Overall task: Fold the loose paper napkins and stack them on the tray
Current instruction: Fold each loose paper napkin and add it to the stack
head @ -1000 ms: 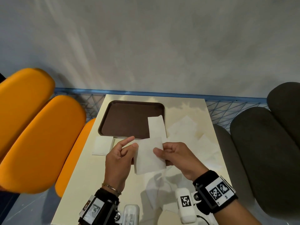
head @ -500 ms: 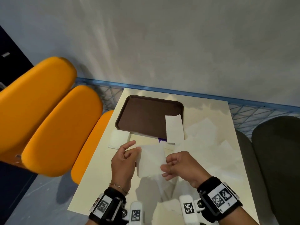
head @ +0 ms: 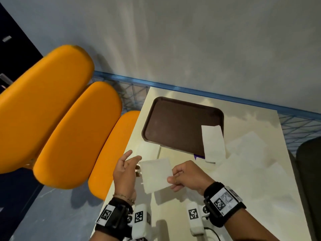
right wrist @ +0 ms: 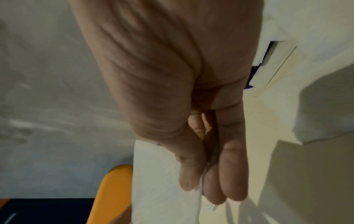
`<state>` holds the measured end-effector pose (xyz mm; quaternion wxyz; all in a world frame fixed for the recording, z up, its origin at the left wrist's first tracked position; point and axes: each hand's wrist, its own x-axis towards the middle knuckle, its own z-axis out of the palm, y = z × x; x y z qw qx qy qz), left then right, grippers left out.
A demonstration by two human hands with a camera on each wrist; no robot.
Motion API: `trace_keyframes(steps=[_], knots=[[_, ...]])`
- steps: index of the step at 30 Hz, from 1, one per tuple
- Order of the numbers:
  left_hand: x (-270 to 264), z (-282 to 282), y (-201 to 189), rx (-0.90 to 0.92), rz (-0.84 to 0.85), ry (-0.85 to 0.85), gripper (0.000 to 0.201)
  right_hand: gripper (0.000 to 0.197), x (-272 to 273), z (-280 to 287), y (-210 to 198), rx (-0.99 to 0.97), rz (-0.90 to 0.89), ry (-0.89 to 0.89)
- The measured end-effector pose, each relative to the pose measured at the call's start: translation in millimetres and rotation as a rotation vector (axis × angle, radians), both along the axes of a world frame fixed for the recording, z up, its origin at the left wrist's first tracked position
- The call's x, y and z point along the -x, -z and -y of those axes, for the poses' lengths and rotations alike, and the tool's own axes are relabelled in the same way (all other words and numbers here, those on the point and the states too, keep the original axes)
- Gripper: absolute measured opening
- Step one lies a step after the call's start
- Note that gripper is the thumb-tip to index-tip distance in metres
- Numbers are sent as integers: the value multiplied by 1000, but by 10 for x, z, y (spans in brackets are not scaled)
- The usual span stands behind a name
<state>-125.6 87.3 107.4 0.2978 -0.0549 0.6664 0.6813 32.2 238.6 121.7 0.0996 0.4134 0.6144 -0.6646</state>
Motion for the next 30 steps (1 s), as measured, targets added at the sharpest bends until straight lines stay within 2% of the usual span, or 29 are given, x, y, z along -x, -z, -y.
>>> trace_keyframes(steps=[2, 5, 6, 8, 11, 13, 16, 19, 25, 30], knots=[[207, 31, 94, 37, 36, 28, 42, 10, 155, -27, 92, -16, 32, -5], [426, 54, 222, 108, 136, 289, 53, 11, 360, -66, 218, -8, 24, 22], [472, 57, 278, 141, 165, 386, 50, 13, 417, -71, 261, -1, 21, 47], [568, 43, 425, 192, 169, 487, 30, 16, 540, -78, 376, 15, 25, 113], [693, -36, 655, 264, 120, 401, 13, 19, 697, -88, 586, 5, 71, 154], [770, -131, 770, 334, 15, 351, 8, 21, 796, -86, 749, -9, 121, 145], [873, -280, 940, 431, -136, 359, 7, 27, 942, -87, 964, -38, 180, 185], [966, -365, 1074, 517, -234, 387, 7, 24, 1056, -89, 1082, -74, 205, 245], [998, -367, 1284, 608, -251, 436, 7, 23, 1083, -60, 1211, -158, 288, 204], [989, -351, 1377, 623, -270, 454, 17, 24, 1058, -69, 1242, -181, 305, 205]])
